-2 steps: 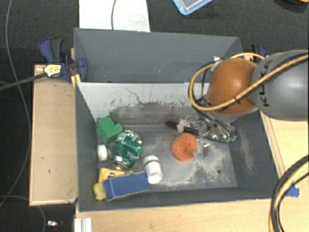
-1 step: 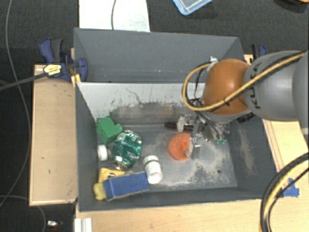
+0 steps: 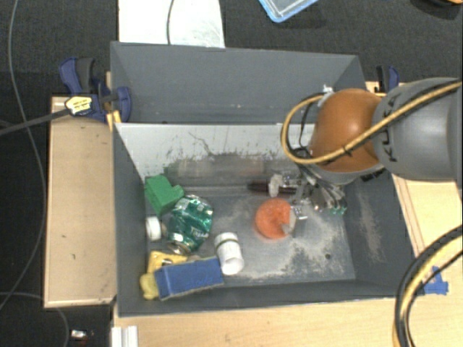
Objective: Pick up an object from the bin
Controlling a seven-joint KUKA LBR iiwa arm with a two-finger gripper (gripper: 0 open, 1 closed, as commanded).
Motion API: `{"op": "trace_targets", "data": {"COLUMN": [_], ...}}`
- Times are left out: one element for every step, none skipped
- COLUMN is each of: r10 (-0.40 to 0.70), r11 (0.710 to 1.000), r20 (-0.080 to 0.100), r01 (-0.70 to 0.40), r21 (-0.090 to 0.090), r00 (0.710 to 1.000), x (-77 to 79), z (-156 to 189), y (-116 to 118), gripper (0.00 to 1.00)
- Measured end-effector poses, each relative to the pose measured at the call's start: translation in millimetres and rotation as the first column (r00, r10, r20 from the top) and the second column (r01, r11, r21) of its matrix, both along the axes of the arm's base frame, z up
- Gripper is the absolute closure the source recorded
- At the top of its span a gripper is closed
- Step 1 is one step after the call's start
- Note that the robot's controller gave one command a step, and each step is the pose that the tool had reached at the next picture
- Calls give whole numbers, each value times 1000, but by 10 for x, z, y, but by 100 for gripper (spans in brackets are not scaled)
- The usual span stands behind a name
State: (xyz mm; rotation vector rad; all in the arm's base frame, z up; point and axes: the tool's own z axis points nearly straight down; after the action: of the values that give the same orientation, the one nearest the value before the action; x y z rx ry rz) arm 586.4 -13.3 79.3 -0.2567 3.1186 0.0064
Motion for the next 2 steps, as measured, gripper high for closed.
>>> {"op": "trace_targets", "data": {"r10": [-212, -225], "r11": [977, 974], "r20": [4, 6], "r01": [212, 225], "r21": [9, 4], "r00": [977, 974], "x": [-148, -99], "z": [-33, -43], "y": [-34, 52], "gripper": [0, 0]}}
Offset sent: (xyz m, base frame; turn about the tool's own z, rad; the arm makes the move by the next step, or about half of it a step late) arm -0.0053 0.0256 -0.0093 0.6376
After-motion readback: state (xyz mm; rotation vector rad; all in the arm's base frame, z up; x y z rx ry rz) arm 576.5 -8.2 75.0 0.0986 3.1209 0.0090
